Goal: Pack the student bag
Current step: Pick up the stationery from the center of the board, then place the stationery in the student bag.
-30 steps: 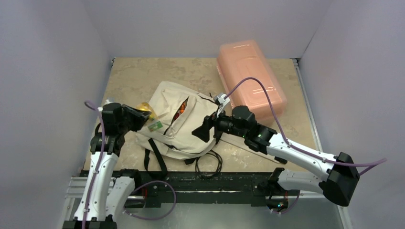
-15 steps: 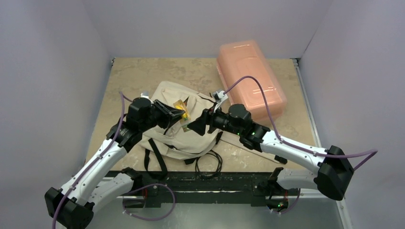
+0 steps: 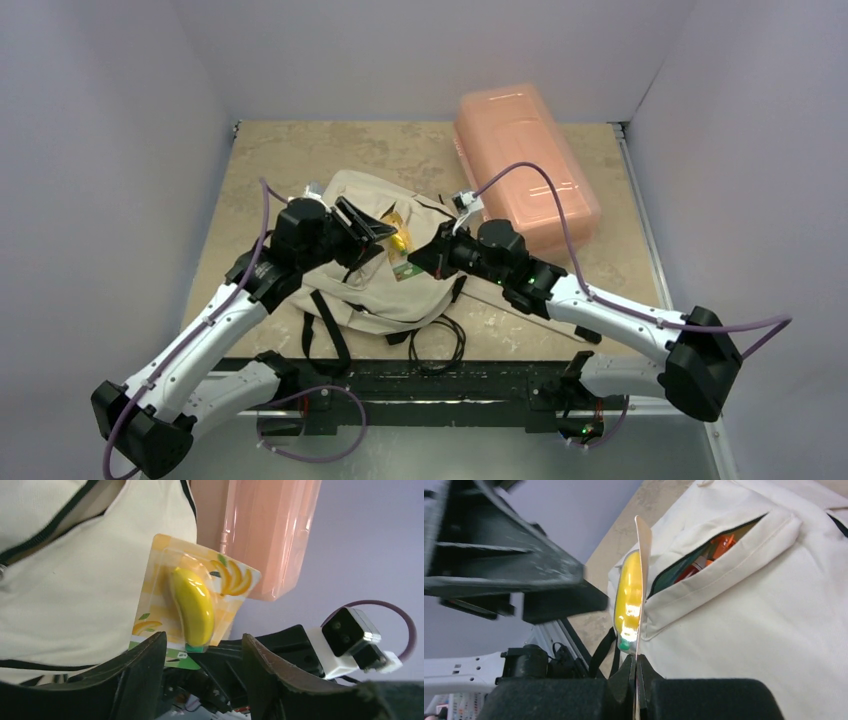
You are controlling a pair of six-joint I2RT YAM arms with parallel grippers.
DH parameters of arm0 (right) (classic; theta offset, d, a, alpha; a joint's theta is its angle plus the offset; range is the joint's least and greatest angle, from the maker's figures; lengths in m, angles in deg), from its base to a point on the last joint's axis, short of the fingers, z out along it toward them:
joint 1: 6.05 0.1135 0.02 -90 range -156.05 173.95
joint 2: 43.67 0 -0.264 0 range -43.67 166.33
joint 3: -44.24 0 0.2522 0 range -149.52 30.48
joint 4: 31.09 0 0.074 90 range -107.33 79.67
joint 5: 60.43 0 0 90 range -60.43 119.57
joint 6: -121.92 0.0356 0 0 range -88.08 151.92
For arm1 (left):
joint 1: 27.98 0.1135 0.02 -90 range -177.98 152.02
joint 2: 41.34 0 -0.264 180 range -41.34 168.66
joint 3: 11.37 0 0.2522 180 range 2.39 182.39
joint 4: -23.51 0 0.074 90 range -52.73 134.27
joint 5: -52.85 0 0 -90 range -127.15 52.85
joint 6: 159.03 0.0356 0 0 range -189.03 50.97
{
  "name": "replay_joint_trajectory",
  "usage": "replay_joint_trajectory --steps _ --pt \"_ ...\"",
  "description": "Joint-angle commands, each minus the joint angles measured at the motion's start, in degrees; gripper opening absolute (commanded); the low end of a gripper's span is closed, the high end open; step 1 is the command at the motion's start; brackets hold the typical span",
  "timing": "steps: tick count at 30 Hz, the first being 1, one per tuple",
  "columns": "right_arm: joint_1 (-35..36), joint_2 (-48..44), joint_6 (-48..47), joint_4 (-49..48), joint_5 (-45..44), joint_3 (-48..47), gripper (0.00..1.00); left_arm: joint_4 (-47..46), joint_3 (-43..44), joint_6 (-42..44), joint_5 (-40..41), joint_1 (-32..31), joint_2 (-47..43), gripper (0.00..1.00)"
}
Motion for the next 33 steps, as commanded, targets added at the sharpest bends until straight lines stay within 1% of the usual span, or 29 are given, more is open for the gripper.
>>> replay_joint_trajectory --steps 1,3,5,7,9,11,13,15,17,19,22,26,29,33 --pt "-3.5 -1.7 5.6 4.0 3.4 -0.3 0.00 14.0 13.7 28.2 5.4 2.0 0.3 0.59" --pt "-6.2 -1.2 7.9 6.2 10.4 -1.2 0.00 20.9 18.0 43.1 9.7 2.6 1.8 0.61" --pt "-8.1 -0.5 9.5 8.4 16.6 -2.3 0.00 23.9 20.0 55.6 10.9 3.1 4.2 0.62" --pt "-9.4 0.3 10.6 9.0 20.6 -3.6 0.00 25.3 21.7 63.6 10.9 3.6 7.9 0.62" --pt "-11.1 2.1 12.1 10.8 24.1 -5.5 0.00 26.8 24.5 68.2 8.9 4.1 13.3 0.62" --pt "-13.0 5.4 13.3 11.9 28.5 -7.3 0.00 29.5 28.6 69.3 9.1 4.1 19.8 0.60" --pt "-14.6 7.5 14.2 12.1 30.1 -8.1 0.00 30.5 32.2 69.5 9.9 4.1 25.7 0.58" --pt "-15.7 8.8 15.8 10.7 31.0 -7.9 0.00 29.4 34.4 69.7 9.0 4.0 30.7 0.57" --pt "-16.6 10.4 17.8 8.8 32.6 -7.4 0.00 28.6 36.2 71.5 9.7 3.2 34.0 0.56" --pt "-17.6 12.0 19.8 6.6 34.0 -6.4 0.00 30.0 38.5 72.5 12.7 2.5 37.1 0.56" --pt "-18.3 13.6 22.3 1.6 35.5 -5.3 0.00 30.0 39.0 73.6 15.2 2.2 39.6 0.54" --pt "-18.6 16.0 22.8 0.1 35.2 -6.0 0.00 28.5 37.5 74.6 14.8 1.6 40.7 0.51" --pt "-18.7 17.6 24.3 -2.0 34.4 -6.2 0.00 28.4 37.4 75.5 16.4 0.6 41.9 0.50" --pt "-18.8 20.0 31.0 -10.0 35.4 -4.4 0.00 30.6 39.1 75.8 16.6 0.3 44.4 0.41"
